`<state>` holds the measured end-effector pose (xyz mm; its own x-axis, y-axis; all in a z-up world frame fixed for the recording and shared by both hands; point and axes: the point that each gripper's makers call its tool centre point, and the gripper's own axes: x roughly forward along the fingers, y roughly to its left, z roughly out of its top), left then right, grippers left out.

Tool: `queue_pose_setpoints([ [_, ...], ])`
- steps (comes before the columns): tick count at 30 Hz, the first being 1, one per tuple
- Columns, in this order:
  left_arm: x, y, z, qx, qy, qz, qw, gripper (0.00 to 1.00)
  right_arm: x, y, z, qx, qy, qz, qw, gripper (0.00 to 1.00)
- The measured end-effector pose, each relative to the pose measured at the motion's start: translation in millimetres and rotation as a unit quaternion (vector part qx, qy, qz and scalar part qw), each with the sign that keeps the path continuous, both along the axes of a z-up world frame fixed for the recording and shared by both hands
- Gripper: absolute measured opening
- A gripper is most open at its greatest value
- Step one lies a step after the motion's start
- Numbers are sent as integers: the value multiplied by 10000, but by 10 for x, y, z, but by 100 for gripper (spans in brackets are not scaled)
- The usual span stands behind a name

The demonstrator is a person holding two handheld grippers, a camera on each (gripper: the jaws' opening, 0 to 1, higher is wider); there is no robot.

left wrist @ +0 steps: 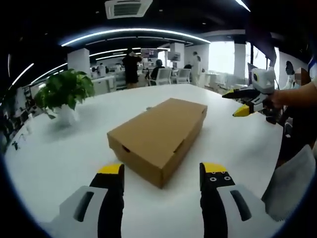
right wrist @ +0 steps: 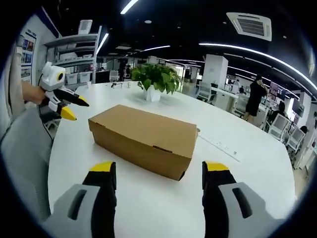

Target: Operate the shoe box by opening the lid, removing the specified soft item, and placing it in the target area until the item is outside and the box remains undamaged.

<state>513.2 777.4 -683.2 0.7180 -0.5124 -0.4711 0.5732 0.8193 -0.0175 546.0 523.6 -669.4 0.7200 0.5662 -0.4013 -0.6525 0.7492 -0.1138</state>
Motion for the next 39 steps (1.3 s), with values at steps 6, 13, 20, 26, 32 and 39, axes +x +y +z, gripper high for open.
queue_pose_setpoints([
  [6,44,-28,-102,81,42,68,9999,60,116,9,-76,-67,21,13,10000,61],
  [13,67,-99,-260,144,236,79,9996,54,249,-4,-219,-194,103,63,9997,56],
  [20,146,-116,-356,227,297,228,9990,48,384,-2,-313,-251,198,98,9994,50],
  [26,208,-112,-398,307,225,337,9987,44,515,-13,-323,-273,214,35,9994,43],
  [32,216,-106,-448,222,351,490,9979,38,655,-64,-417,-529,242,-31,9983,31],
  [39,249,-118,-471,168,418,578,9973,33,739,-98,-487,-592,297,-24,9978,26],
])
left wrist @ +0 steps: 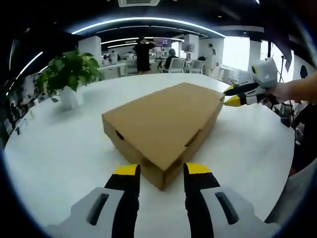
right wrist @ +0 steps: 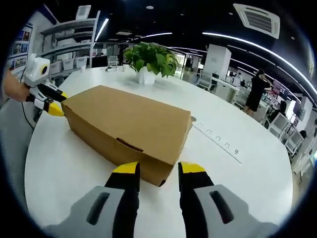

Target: Operate the shoe box by opening the lid, removing the specified soft item, and placing it in the target area until the item is outside and the box remains undamaged.

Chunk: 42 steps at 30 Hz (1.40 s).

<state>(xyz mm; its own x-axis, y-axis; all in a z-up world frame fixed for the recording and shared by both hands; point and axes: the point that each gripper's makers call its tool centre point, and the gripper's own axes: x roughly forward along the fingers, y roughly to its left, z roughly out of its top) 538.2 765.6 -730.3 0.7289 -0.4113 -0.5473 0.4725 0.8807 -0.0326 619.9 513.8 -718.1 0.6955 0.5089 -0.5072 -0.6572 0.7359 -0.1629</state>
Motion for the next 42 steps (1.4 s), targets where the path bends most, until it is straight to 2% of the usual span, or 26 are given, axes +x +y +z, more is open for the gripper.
queue_pose_setpoints([
  [7,10,-11,-20,-26,28,51,10000,33,-11,25,-21,-25,55,227,9997,24],
  [18,14,5,-16,-30,27,-46,10000,32,-61,80,-7,154,142,67,9998,24],
  [29,24,155,-13,-1,100,-221,9997,31,-133,150,-4,374,241,-26,9990,22],
  [42,-13,329,-22,84,252,-500,9984,31,-326,289,-6,386,323,-37,9987,19],
])
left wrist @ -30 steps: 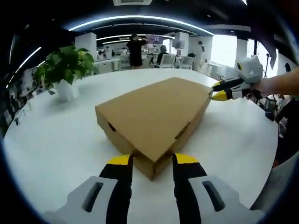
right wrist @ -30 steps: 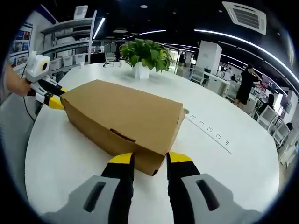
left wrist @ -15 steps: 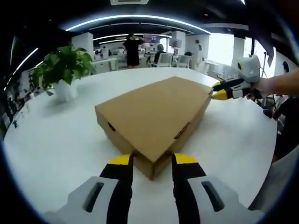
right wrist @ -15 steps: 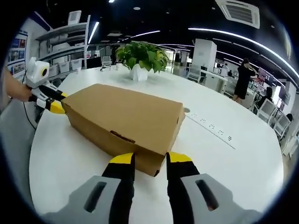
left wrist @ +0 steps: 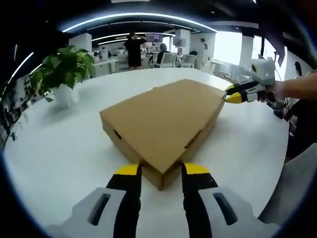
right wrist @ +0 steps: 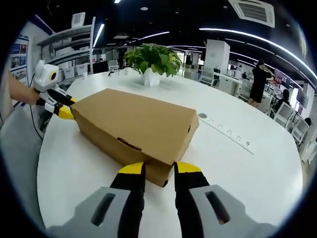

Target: Operate the shoe box by opening the lid, removing the specified soft item, and placing it in the target area until the item is outside and the box remains undamaged.

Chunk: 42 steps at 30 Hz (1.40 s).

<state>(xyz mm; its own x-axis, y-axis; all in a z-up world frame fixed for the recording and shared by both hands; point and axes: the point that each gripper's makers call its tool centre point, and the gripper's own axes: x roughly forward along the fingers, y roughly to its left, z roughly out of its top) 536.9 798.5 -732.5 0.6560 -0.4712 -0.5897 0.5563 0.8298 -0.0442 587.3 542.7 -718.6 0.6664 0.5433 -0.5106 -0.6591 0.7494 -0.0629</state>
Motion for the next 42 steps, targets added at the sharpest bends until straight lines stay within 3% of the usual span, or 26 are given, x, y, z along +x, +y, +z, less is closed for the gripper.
queue_pose_setpoints([
  [13,-31,137,-3,97,146,-324,9993,30,-188,100,-5,-70,-1,-25,10000,17],
  [25,-45,270,-7,163,218,-682,9973,30,-410,202,5,100,37,-255,9996,15],
  [42,-74,495,-1,346,431,-1331,9896,30,-796,418,7,114,65,-269,9996,12],
])
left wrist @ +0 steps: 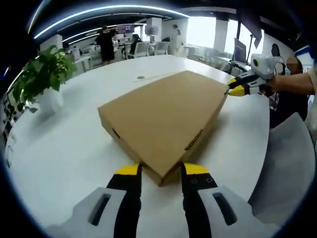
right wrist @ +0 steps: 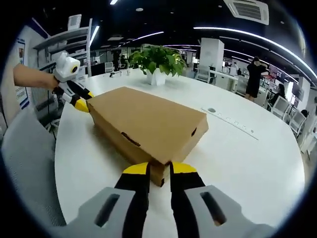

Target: Operate the shoe box by opening the lid, removing the specified soft item, and placing it in the target area until the item is outside and the box remains undamaged.

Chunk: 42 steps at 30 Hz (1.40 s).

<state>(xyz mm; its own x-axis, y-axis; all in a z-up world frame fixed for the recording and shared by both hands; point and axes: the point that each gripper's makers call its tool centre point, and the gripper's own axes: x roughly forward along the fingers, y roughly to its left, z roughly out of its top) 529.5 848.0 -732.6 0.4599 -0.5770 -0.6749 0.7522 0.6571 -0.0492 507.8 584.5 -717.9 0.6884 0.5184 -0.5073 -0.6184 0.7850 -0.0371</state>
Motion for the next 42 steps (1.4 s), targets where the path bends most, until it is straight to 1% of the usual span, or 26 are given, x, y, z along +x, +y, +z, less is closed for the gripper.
queue_pose_setpoints([
  [8,-27,102,-2,90,71,-240,9996,30,-149,111,2,34,30,-2,10000,11],
  [12,-46,163,-4,78,91,-270,9996,29,-230,182,1,76,41,3,10000,11],
  [19,-90,296,-12,31,112,-176,9998,28,-330,311,3,157,62,38,9998,11],
  [30,-210,476,51,79,34,3,10000,26,-491,573,12,252,97,200,9994,10],
  [39,-254,661,65,182,53,64,9998,26,-564,767,20,251,86,336,9991,10],
  [42,-268,663,67,189,67,61,9998,26,-563,772,20,219,69,343,9991,10],
])
